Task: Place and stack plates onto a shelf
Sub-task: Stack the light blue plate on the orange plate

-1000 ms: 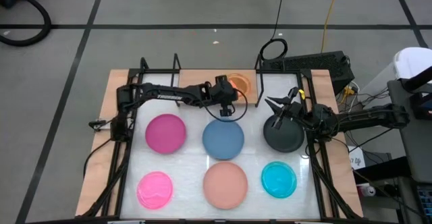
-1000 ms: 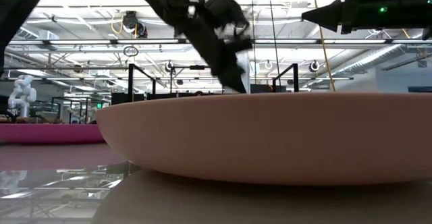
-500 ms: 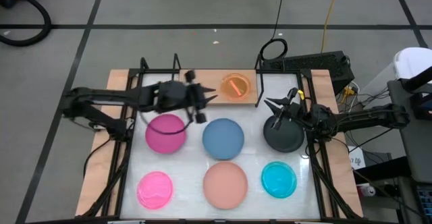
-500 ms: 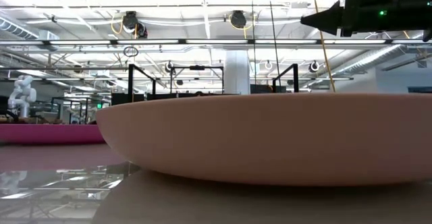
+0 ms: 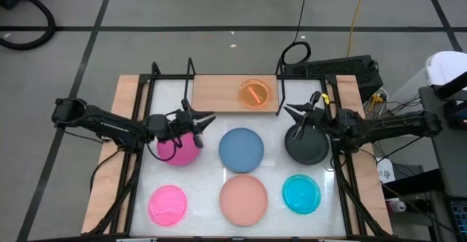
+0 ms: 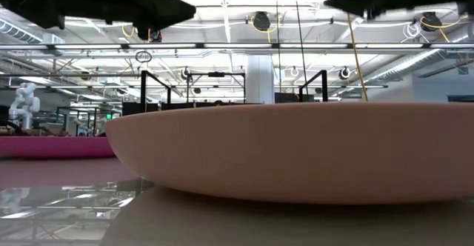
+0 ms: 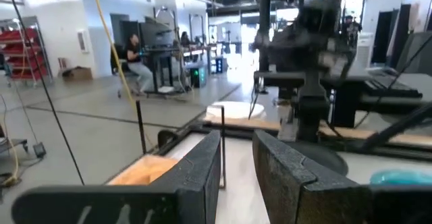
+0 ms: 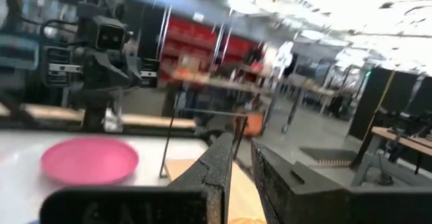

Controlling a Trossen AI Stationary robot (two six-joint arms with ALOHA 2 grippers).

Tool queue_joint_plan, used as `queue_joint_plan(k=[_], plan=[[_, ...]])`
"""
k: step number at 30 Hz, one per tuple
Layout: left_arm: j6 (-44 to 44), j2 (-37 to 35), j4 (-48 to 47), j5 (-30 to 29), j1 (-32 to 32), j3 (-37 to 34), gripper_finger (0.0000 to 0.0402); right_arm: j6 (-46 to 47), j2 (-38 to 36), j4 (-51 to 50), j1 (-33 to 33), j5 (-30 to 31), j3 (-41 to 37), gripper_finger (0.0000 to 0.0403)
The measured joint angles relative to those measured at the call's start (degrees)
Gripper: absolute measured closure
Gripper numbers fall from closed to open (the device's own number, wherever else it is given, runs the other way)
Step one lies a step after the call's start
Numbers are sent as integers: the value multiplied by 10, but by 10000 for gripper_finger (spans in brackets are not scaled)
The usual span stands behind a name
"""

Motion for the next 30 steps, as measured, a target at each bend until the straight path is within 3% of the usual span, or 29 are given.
queue_joint_plan(k=[5, 9, 13, 16, 19, 24, 30], plan=[[1, -5, -17, 0, -1, -2, 307, 48, 58, -306, 1, -24, 177, 360], [1, -5, -18, 0, -1, -2, 307, 79, 134, -521, -1, -135, 288, 360], [7, -4, -21, 1, -1, -2, 307, 92, 223, -645, 8, -254, 351, 359], [9, -4, -21, 1, -1, -2, 307, 83, 279, -693, 28, -315, 351, 347], [9, -5, -21, 1, -1, -2, 307, 73, 320, -712, 47, -333, 324, 323], [10, -5, -28, 1, -1, -2, 307, 89, 377, -657, 72, -335, 252, 277], [16, -4, -45, 0, 0, -2, 307, 111, 428, -627, 107, -403, 217, 246]])
